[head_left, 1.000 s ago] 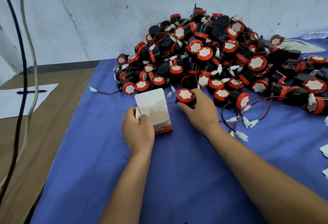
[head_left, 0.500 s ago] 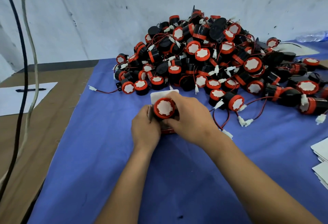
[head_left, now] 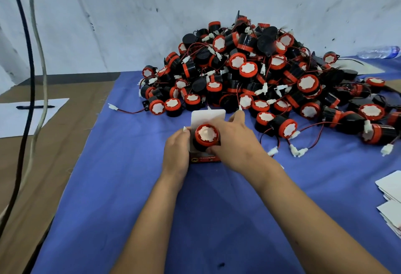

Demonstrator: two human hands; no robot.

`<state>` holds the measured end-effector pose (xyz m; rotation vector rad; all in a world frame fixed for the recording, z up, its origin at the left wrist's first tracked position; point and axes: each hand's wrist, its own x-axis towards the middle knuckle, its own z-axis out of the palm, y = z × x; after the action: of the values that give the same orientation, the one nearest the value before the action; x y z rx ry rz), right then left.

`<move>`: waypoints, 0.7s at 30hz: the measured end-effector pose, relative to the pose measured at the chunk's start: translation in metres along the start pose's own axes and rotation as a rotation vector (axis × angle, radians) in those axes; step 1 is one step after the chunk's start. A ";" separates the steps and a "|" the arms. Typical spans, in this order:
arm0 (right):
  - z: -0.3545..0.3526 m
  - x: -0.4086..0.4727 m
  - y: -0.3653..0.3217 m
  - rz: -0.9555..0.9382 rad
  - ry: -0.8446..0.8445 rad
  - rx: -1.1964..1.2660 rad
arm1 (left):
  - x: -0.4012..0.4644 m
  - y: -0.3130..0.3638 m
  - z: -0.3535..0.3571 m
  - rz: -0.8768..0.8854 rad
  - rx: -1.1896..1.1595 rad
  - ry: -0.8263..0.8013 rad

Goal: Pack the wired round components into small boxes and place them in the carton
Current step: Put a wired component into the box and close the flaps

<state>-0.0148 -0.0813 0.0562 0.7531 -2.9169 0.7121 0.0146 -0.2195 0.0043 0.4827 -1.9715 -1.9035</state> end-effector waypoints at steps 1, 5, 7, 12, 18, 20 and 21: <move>0.001 -0.001 0.000 -0.001 -0.006 -0.014 | -0.002 0.001 0.002 0.012 0.027 0.011; 0.004 -0.001 0.001 0.011 -0.065 -0.077 | -0.002 -0.002 0.006 0.034 0.045 0.059; 0.004 0.000 0.002 0.003 -0.106 -0.110 | 0.000 -0.005 0.006 0.047 0.052 0.057; -0.002 -0.010 0.000 0.057 0.057 -0.141 | 0.000 -0.015 0.008 0.134 0.250 0.073; -0.027 -0.018 -0.003 0.126 0.178 -0.301 | -0.001 -0.010 0.009 0.111 0.266 0.108; -0.027 -0.015 -0.011 0.077 0.176 -0.275 | -0.003 -0.010 0.011 0.134 0.272 0.117; -0.024 -0.012 -0.017 0.055 0.141 -0.275 | -0.004 -0.010 0.011 0.148 0.279 0.120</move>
<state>0.0021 -0.0780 0.0831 0.5717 -2.8325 0.3397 0.0126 -0.2086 -0.0058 0.4975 -2.1376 -1.4847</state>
